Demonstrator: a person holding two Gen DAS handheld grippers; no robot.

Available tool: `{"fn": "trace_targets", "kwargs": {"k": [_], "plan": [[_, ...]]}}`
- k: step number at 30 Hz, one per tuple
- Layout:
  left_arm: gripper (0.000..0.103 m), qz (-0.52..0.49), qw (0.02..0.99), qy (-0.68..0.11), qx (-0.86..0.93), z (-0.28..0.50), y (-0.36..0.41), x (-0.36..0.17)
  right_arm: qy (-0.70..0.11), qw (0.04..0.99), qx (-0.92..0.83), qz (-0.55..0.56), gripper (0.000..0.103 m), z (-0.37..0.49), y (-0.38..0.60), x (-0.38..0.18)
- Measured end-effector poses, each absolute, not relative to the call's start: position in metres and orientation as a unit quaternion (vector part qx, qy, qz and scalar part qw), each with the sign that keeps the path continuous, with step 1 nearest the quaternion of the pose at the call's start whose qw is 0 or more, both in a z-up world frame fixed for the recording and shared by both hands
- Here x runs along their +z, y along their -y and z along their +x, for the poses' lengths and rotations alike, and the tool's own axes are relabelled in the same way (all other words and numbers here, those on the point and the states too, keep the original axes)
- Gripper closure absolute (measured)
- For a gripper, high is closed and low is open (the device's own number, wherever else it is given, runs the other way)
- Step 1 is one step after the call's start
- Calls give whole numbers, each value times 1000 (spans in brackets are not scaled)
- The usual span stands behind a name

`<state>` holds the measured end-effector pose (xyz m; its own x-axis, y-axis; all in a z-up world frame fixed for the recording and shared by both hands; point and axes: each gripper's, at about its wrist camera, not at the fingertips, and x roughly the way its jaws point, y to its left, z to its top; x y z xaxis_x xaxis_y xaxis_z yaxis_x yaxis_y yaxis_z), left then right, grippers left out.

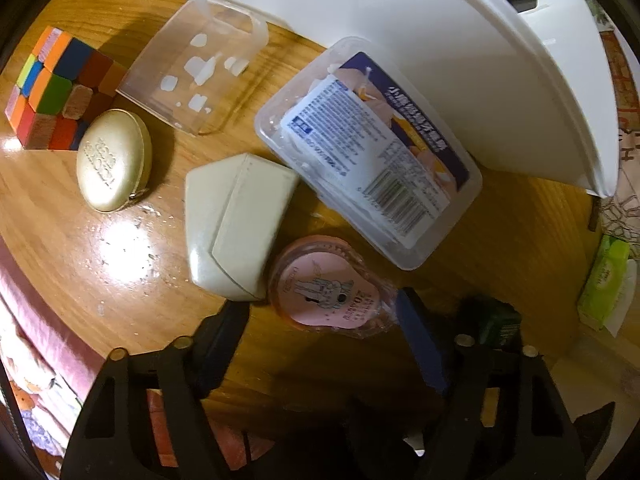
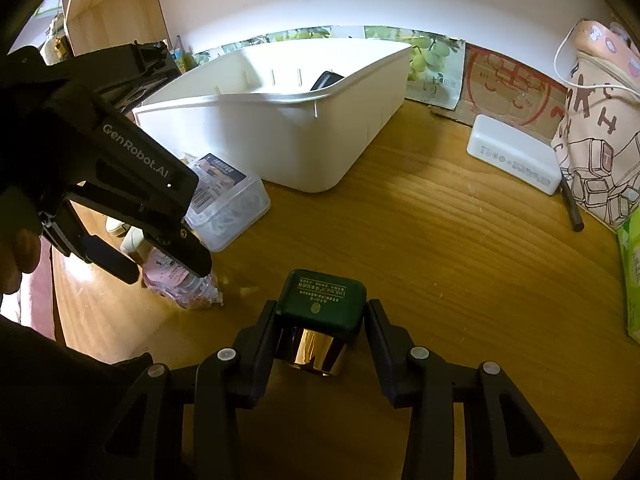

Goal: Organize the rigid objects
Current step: 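Grasp the pink tape roll with the left tool while the right tool holds the bottle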

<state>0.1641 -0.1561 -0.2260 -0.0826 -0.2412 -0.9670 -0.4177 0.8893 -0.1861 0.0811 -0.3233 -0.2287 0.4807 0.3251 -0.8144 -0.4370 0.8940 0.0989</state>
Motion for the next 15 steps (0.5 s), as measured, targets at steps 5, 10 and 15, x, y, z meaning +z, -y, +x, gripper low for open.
{"fn": "trace_targets", "kwargs": {"k": [5,10,15], "plan": [[35,-225,643,-729,59,160,155,-225,-462,856,223,-63,60,80,321,-228],[36,-216,645,-731,52,156,155,-225,-465,854,225,-68,60,81,319,-228],[36,-211,643,-735,47,148,154,-228,-469,852,225,-69,60,84,318,-229]]}}
